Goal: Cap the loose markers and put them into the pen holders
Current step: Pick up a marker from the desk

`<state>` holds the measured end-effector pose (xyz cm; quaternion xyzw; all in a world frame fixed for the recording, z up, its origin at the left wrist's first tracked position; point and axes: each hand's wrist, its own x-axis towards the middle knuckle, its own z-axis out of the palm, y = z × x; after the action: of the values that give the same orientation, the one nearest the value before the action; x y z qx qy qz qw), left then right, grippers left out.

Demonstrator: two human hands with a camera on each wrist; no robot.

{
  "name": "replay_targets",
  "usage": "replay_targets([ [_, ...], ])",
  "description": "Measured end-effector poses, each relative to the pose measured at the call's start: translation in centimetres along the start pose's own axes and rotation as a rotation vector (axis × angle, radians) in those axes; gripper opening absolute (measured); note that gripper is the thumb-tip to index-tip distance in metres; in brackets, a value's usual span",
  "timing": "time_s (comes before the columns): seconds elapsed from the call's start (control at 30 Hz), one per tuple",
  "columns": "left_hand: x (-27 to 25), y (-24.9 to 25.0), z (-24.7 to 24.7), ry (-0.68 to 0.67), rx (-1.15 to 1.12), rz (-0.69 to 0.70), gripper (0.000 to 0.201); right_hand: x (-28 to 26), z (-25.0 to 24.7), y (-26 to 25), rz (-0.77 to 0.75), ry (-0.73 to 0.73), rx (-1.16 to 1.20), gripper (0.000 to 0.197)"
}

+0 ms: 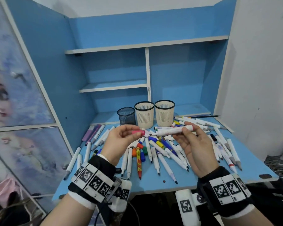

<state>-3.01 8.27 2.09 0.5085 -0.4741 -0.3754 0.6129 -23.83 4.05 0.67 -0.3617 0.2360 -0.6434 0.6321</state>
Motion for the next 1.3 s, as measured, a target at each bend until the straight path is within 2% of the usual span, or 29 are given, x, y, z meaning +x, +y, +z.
replay_targets([
  [0.17, -0.3, -0.2, -0.8, 0.0, -0.105, -0.037, 0.027, 0.2, 1.2, 1.2, 0.034, -0.029, 0.01, 0.014],
  [0.33, -0.4, -0.1, -1.2, 0.006, -0.023, -0.033, 0.015, 0.3, 1.7, 1.8, 0.036, -0.038, 0.002, 0.013],
  [0.53, -0.6, -0.1, -0.9, -0.021, 0.024, -0.026, 0.016, 0.3, 1.1, 1.8, 0.023, -0.046, 0.03, 0.025],
  [0.67, -0.6, 0.0, 0.3, -0.031, 0.063, -0.013, 0.016, 0.6, 0.0, 1.5, 0.018, -0.025, 0.031, 0.013],
  [0.7, -0.6, 0.0, 0.7, -0.03, 0.066, -0.013, 0.017, 0.7, -0.2, 1.4, 0.019, -0.027, 0.038, 0.016],
  [0.8, -0.6, -0.1, 1.7, -0.045, 0.085, -0.022, 0.019, 0.7, -1.0, 1.2, 0.013, -0.035, 0.036, 0.049],
  [0.97, -0.7, -0.3, 3.1, -0.052, 0.097, -0.02, 0.018, 0.5, -1.4, 1.3, -0.009, -0.111, 0.03, 0.076],
  [1.07, -0.7, -0.3, 3.4, -0.032, 0.121, 0.0, 0.018, 0.6, -1.4, 1.2, -0.042, -0.119, -0.012, 0.081],
  [1.2, -1.1, -0.3, 4.3, 0.022, 0.146, 0.038, 0.016, 0.9, -1.4, 1.2, -0.088, -0.136, -0.077, 0.078],
  [1.3, -1.3, -0.4, 4.9, 0.018, 0.091, -0.024, 0.013, 1.2, -1.5, 1.3, -0.093, -0.169, -0.079, 0.074],
])
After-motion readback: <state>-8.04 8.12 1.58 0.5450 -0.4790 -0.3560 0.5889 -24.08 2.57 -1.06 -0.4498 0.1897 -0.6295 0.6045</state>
